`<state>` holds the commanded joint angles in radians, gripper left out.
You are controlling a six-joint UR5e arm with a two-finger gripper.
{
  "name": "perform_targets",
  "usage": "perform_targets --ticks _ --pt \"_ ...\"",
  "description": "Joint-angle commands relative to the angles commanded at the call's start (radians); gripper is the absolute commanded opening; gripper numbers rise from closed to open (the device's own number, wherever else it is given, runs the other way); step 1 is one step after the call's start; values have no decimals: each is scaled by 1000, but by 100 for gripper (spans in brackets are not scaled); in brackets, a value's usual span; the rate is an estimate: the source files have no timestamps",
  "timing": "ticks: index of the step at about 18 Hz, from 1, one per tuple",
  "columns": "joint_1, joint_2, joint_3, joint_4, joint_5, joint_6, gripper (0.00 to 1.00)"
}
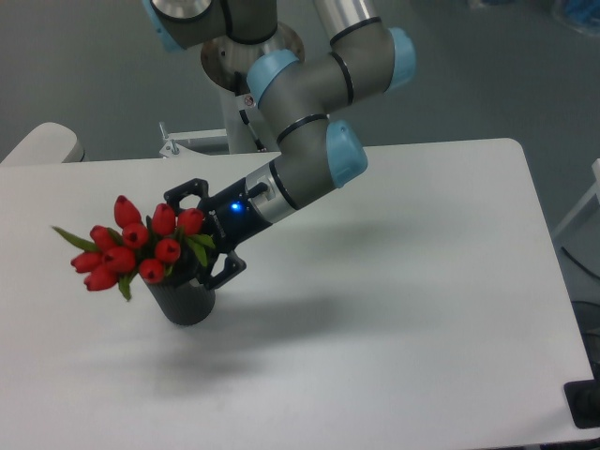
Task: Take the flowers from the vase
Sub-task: 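Close the gripper around the tulip stems at the vase rim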
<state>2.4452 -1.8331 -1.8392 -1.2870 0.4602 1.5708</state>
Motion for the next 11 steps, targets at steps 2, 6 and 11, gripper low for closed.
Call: perform_targets --ticks 2,6,11 --pt "0 2 -3 3 -2 6 99" --pt "6 5 -18 8 0 29 54" --pt "12 11 -51 8 0 31 28"
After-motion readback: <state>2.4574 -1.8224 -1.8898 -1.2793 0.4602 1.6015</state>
